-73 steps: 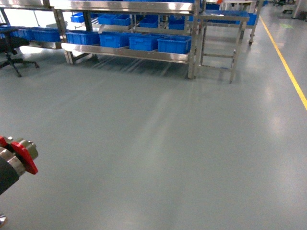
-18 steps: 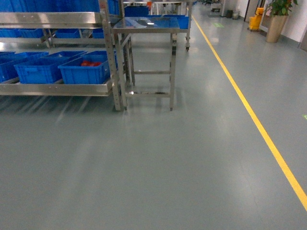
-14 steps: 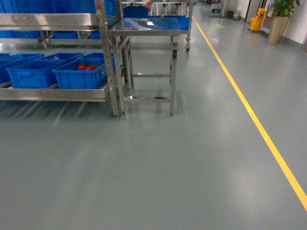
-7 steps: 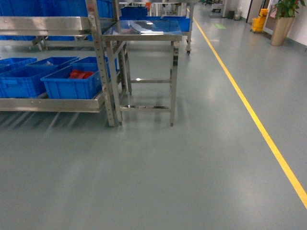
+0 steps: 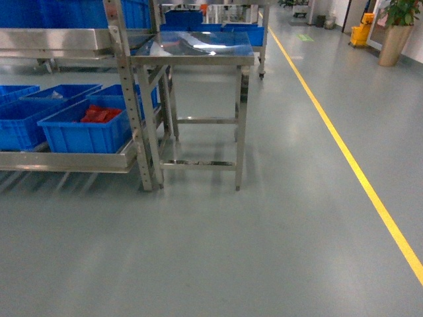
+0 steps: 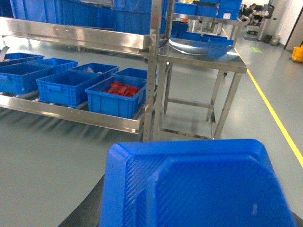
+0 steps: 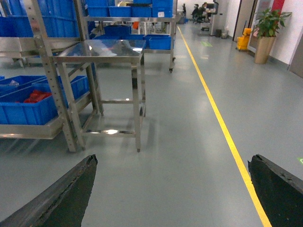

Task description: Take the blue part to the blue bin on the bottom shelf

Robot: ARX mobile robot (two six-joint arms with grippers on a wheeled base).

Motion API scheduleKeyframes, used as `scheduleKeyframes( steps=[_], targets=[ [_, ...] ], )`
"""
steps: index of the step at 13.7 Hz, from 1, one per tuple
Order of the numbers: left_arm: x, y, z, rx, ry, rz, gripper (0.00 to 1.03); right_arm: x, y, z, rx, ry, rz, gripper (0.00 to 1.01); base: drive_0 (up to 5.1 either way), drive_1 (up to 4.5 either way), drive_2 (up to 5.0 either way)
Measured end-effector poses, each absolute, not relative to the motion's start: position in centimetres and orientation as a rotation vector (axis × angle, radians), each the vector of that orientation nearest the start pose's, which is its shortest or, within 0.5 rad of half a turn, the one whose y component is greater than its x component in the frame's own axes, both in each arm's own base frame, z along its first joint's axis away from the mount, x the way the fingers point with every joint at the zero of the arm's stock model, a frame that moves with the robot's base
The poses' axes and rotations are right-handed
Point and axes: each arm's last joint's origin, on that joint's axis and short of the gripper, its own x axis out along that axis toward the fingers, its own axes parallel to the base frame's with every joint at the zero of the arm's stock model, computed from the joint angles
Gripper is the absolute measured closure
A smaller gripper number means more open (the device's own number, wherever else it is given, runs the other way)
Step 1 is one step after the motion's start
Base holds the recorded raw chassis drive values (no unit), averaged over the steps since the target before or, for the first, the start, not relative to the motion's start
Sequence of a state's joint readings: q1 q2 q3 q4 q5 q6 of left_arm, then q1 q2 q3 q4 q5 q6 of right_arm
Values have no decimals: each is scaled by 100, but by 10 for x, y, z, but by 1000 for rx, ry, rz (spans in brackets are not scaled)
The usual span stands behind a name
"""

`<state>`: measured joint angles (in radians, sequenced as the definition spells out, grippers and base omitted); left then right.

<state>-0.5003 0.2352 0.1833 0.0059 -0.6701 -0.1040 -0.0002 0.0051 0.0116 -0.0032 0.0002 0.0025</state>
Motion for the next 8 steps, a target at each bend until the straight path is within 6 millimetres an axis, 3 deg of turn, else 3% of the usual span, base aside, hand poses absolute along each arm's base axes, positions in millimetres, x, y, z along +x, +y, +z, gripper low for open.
scheduleKeyframes(
  steps=[8],
  targets=[
    [98, -33, 208, -78, 30, 171, 59, 97, 0, 167, 3, -7, 0, 3, 6, 437, -424]
  ],
)
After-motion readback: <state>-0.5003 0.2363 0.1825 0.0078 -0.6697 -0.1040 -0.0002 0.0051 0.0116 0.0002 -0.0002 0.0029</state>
